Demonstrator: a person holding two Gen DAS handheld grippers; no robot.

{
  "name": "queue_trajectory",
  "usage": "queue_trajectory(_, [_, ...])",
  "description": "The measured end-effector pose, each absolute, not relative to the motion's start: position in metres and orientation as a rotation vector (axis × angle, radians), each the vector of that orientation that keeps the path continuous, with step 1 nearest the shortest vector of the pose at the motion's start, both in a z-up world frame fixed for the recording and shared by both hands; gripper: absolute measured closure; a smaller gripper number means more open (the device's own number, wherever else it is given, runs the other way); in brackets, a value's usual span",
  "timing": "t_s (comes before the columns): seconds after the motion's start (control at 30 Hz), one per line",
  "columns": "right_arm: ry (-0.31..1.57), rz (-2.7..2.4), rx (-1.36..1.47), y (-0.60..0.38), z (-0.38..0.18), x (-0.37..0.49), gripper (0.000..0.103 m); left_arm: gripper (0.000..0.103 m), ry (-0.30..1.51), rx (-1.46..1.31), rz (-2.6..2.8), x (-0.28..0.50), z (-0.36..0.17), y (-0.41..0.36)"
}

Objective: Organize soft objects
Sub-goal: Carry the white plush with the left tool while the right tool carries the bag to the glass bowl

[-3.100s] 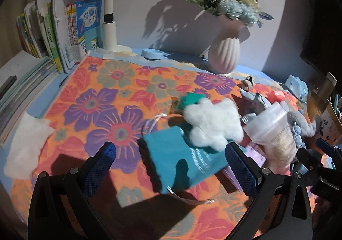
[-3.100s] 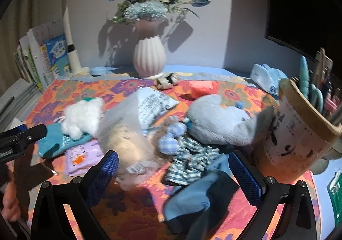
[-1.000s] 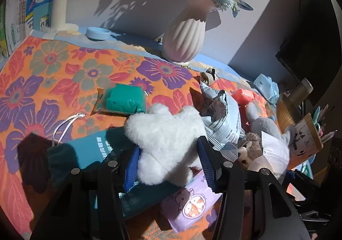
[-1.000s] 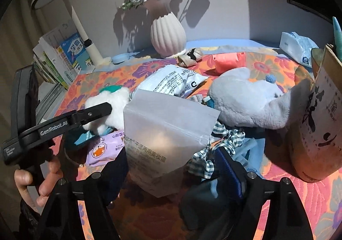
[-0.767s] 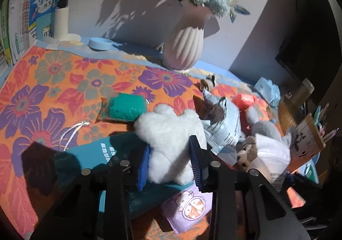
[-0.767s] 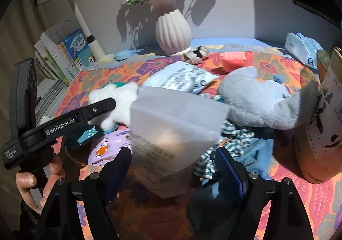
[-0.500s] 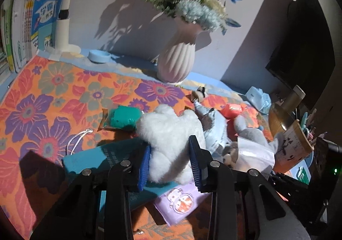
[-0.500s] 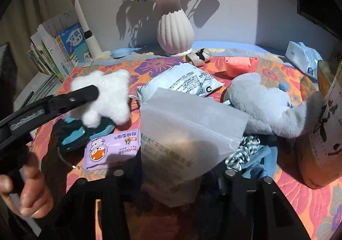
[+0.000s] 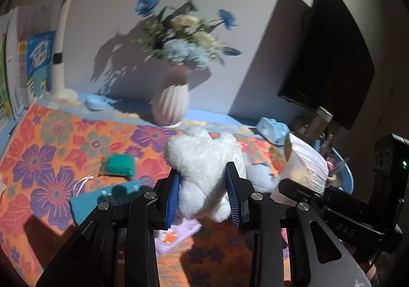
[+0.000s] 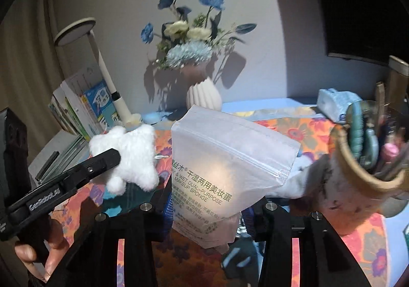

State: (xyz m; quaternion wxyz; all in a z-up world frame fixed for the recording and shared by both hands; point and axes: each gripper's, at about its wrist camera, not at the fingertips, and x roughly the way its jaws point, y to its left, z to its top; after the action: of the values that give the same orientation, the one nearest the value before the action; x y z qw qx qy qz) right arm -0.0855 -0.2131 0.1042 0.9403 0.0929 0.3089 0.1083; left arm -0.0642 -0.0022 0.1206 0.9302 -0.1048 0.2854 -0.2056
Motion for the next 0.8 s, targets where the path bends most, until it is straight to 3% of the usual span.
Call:
queue_trajectory(0.27, [0.688,0.111,0.088,-0.256,0.134,-0.118,0.06,0.073,0.572,-0.146,-0.545,-0.098,0.131,-0.056])
queue_trajectory(0.8, [0.683,-0.112,0.344,-0.411,0.131,-0.189,0.06,0.073,0.638,0.038,-0.868,-0.164,0.121,-0.194])
